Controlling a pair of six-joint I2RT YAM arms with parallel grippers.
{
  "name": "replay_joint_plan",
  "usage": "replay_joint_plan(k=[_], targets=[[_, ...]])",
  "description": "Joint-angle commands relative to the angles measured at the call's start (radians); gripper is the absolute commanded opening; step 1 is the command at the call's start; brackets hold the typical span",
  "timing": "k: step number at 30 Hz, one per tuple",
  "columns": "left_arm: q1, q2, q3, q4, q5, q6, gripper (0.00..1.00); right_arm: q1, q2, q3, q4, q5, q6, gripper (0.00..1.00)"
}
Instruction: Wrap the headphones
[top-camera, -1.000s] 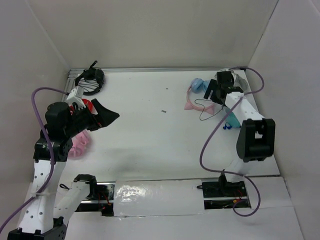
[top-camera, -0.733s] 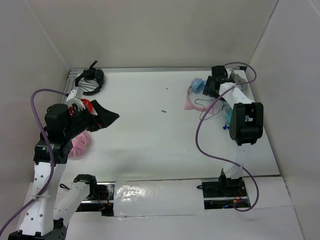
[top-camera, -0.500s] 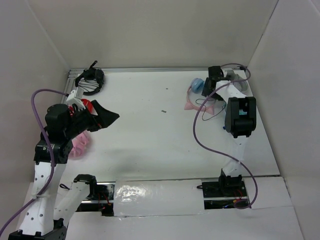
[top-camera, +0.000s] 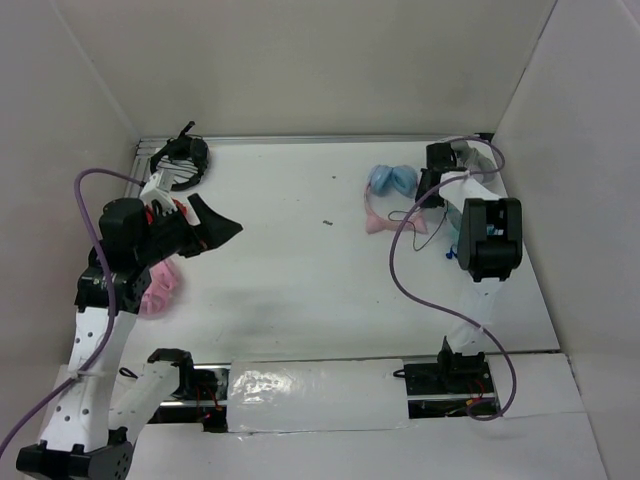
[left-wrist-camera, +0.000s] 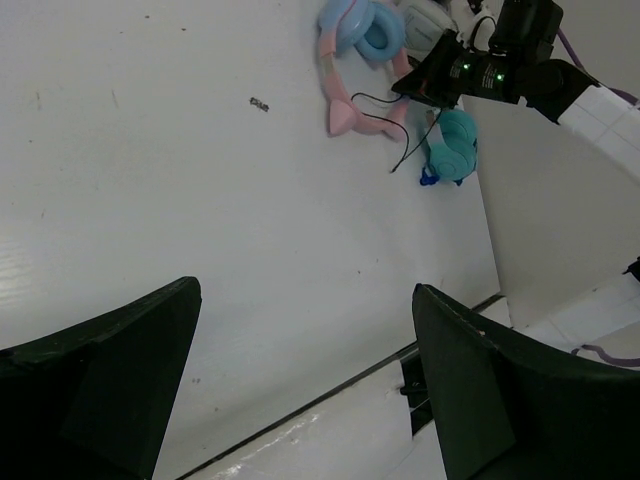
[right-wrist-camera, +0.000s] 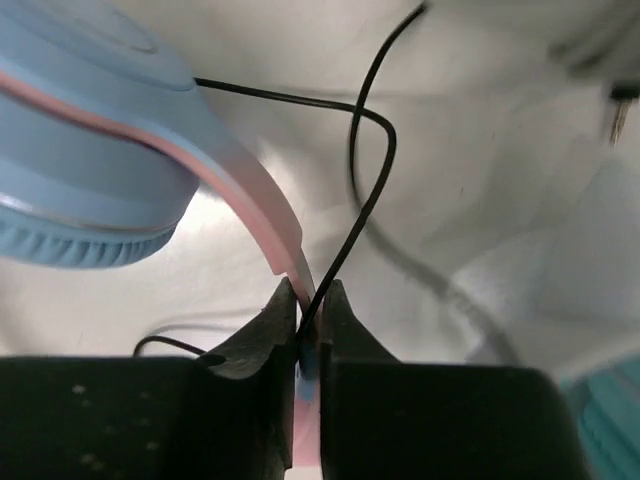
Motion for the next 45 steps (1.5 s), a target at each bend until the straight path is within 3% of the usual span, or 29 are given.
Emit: replay_joint_plan(k=[1, 4, 8, 13, 14, 17, 20, 26, 30, 43, 45], targets=[[0.002, 0.024, -0.01, 0.089, 0.096, 0.004, 0.99, 0.009, -0.248, -0.077, 0.094, -0.133, -0.013, 0.0], [0.001, 0.059, -0.013, 0.118, 0.169, 0.013, 0.99, 0.021, -0.361, -0.142, 0.123, -0.208, 0.0, 0.0], [-0.038, 0.119, -0.027, 0.161, 0.22, -0.007, 0.99, 0.099, -0.546, -0.249, 0.122, -0.164, 0.026, 0.0], [-0.145, 0.196, -0.026, 0.224, 0.227, -0.053, 0.99, 0.297, -0.761, -0.338, 0.048, 0.107, 0.213, 0.0], [-0.165, 0.217, -0.021, 0.233, 0.218, -0.065, 0.99, 0.334, -0.804, -0.361, 0.027, 0.247, 0.35, 0.0], [-0.248, 0.257, 0.017, 0.253, 0.163, -0.09, 0.99, 0.46, -0.849, -0.381, -0.066, 0.394, 0.544, 0.0], [-0.344, 0.302, 0.061, 0.244, 0.071, -0.08, 0.99, 0.552, -0.835, -0.348, -0.149, 0.472, 0.631, 0.0], [-0.39, 0.417, 0.135, 0.19, -0.038, -0.091, 0.94, 0.691, -0.84, -0.285, -0.306, 0.632, 0.79, 0.0], [-0.433, 0.457, 0.119, 0.248, -0.049, -0.145, 0.87, 0.756, -0.858, -0.303, -0.311, 0.629, 0.957, 0.0], [-0.464, 0.52, 0.183, 0.172, -0.204, -0.14, 0.88, 0.844, -0.907, -0.311, -0.243, 0.627, 0.838, 0.0], [-0.464, 0.52, 0.186, 0.168, -0.189, -0.134, 0.81, 0.844, -0.921, -0.314, -0.261, 0.632, 0.858, 0.0]])
